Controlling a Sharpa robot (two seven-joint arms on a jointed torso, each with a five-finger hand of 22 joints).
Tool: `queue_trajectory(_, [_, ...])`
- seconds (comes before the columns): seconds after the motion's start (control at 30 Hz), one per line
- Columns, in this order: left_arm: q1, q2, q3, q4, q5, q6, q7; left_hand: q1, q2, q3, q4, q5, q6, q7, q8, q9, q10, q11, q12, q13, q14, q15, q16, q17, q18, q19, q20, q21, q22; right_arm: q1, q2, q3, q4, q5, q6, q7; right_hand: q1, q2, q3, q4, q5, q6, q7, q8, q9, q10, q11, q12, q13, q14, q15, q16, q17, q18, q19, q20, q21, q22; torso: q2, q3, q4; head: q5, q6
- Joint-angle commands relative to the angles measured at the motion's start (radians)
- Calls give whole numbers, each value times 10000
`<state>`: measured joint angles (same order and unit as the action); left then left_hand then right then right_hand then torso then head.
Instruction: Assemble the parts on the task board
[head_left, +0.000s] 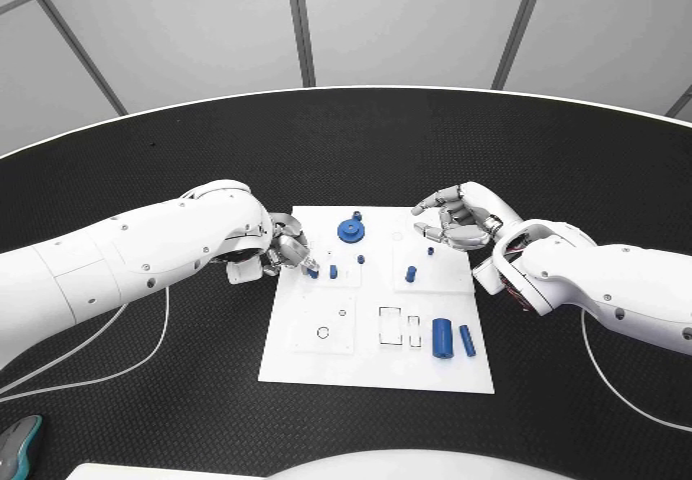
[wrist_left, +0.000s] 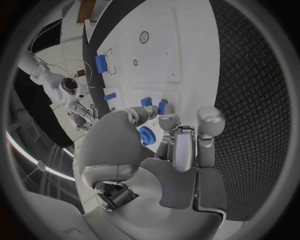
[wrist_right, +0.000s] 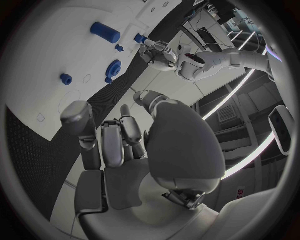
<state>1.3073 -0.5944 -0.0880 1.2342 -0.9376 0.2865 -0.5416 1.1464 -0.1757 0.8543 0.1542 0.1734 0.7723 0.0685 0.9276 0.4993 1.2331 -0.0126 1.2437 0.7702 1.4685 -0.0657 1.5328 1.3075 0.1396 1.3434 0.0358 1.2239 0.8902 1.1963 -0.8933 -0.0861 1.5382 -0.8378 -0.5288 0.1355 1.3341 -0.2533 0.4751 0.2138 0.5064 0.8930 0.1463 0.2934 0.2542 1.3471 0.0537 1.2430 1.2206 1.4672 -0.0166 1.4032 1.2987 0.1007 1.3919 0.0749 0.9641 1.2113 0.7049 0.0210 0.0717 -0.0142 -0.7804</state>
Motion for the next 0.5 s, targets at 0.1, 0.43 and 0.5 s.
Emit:
queue_trajectory(0.1, [-2, 22, -1, -15, 0, 17, -14, 37, 102, 1353, -1386, 31, 60, -2, 35, 9, 45, 18, 46, -10, 755, -67, 64, 1509, -146, 70, 0, 36, 9, 0, -4, 0, 3, 0, 0, -1, -87, 20, 56, -20, 43, 20, 10, 64, -10, -39, 19, 23, 17, 418, -58, -51, 13, 157, -49, 29, -54, 4, 6, -1, -1, -3, -23])
queue_trajectory(0.43, [-6, 60, -6, -45, -104, 86, -45, 37, 102, 1353, -1386, 31, 60, -2, 35, 9, 45, 18, 46, -10, 755, -67, 64, 1509, -146, 70, 0, 36, 9, 0, -5, 0, 8, 0, 3, -2, -87, 20, 56, -20, 43, 20, 10, 64, -10, -39, 19, 23, 17, 418, -58, -51, 13, 157, -49, 29, -54, 4, -2, -3, 0, -10, -56])
queue_trajectory(0.5, [-8, 66, -9, -52, -125, 103, -55, 37, 102, 1353, -1386, 31, 60, -2, 35, 9, 45, 18, 46, -10, 755, -67, 64, 1509, -146, 70, 0, 36, 9, 0, -4, 0, 8, 0, 4, -1, -87, 20, 56, -20, 43, 20, 10, 64, -10, -39, 19, 23, 17, 418, -58, -51, 13, 157, -49, 29, -54, 4, -3, -1, -3, -7, -61])
